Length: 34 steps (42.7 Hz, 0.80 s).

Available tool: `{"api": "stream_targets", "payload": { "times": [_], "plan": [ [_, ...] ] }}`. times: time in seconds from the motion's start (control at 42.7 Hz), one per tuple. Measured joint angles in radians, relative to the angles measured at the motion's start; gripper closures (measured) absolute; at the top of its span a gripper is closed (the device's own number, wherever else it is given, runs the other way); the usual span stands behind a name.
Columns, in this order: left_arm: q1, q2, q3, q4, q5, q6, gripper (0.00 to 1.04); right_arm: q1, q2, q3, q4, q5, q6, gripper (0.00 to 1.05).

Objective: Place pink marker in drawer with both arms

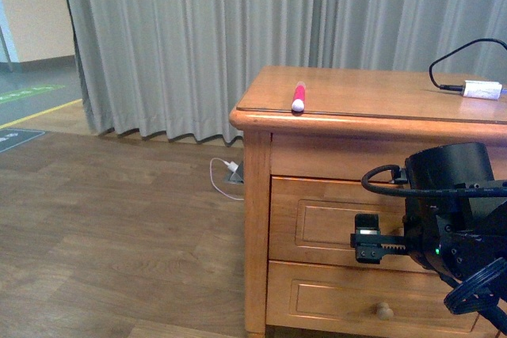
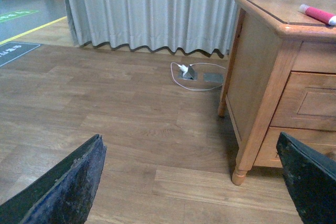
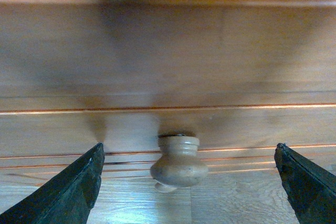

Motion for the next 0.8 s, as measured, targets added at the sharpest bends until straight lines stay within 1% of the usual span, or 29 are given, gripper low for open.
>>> {"api": "stream_targets", "payload": {
  "times": [0.258, 0.281, 0.328, 0.585, 0.609, 0.679, 0.726, 0.796],
  "plan": [
    [0.000, 0.000, 0.000, 0.000, 0.000, 0.000, 0.06, 0.001, 0.002, 0.000, 0.023, -0.026, -0.025, 0.09],
    [0.000, 0.000, 0.000, 0.000, 0.000, 0.000, 0.06, 0.001, 0.002, 0.000, 0.023, -0.027, -0.025, 0.11],
    [0.000, 0.000, 0.000, 0.000, 0.000, 0.000, 0.06, 0.000, 0.002, 0.000, 0.023, -0.034, -0.024, 0.21],
    [0.000, 0.000, 0.000, 0.000, 0.000, 0.000, 0.06, -0.008, 0.002, 0.000, 0.004, -0.036, -0.021, 0.60],
    [0.000, 0.000, 0.000, 0.000, 0.000, 0.000, 0.06, -0.009, 0.002, 0.000, 0.003, -0.037, -0.021, 0.62],
    [0.000, 0.000, 0.000, 0.000, 0.000, 0.000, 0.06, -0.018, 0.002, 0.000, -0.009, -0.051, -0.021, 0.76],
    [0.000, 0.000, 0.000, 0.000, 0.000, 0.000, 0.06, -0.020, 0.001, 0.000, -0.014, -0.056, -0.021, 0.80],
    [0.000, 0.000, 0.000, 0.000, 0.000, 0.000, 0.06, -0.021, -0.002, -0.001, -0.019, -0.055, -0.020, 0.81]
  ]
}}
